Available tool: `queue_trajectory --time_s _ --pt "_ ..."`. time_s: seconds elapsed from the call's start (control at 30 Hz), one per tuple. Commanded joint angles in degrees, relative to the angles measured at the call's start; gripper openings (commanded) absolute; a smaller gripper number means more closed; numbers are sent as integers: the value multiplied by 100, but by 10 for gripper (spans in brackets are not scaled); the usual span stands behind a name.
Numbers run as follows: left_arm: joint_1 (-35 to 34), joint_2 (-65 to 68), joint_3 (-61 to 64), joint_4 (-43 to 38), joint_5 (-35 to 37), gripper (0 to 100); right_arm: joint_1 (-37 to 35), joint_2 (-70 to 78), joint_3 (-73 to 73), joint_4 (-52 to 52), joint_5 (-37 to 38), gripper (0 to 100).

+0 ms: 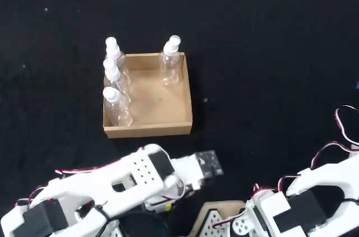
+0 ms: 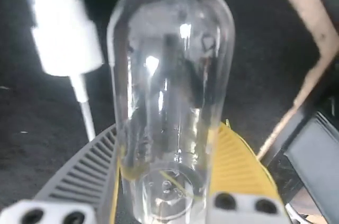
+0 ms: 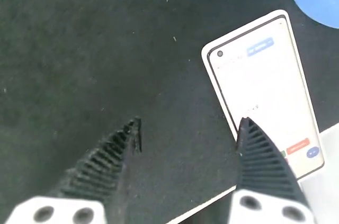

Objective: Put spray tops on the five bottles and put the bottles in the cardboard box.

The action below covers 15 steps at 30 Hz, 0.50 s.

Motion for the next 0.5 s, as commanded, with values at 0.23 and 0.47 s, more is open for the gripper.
queue_trajectory --time_s 0.23,0.47 --pt "-567 -88 -22 -26 -44 338 -536 -1534 567 79 -141 254" --pt "-664 -97 233 158 -246 303 -651 -1974 840 70 -211 254"
